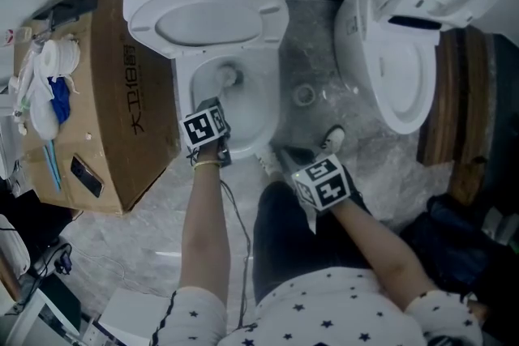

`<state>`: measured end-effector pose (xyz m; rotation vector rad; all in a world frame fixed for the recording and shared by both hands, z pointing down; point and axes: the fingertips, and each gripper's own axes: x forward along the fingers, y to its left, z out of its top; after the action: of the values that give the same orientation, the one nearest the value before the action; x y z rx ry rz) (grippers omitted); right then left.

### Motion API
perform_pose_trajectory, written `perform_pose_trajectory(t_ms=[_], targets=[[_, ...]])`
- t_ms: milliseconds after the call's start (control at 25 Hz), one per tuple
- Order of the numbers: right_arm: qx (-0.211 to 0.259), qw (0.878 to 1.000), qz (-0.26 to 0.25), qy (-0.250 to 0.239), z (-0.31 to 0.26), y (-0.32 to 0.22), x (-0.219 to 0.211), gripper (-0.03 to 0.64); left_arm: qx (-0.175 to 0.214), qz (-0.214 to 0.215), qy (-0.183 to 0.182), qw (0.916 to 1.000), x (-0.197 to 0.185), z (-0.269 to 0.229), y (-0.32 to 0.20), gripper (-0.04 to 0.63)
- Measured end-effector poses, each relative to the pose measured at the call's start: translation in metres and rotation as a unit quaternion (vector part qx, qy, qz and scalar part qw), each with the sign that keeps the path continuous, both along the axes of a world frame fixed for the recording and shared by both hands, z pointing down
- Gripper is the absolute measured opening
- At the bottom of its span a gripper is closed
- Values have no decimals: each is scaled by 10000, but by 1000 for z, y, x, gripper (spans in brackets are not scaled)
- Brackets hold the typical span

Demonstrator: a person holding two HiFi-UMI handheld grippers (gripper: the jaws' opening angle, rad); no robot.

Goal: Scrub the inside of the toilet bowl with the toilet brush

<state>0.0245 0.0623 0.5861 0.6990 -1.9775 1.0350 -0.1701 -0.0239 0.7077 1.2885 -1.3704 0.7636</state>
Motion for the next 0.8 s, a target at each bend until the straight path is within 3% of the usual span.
perform_pose_trajectory(t_ms=[800], targets=[[443, 9988, -164, -90, -44, 11, -1, 6, 263, -60, 77, 9996, 10, -76, 64, 147]])
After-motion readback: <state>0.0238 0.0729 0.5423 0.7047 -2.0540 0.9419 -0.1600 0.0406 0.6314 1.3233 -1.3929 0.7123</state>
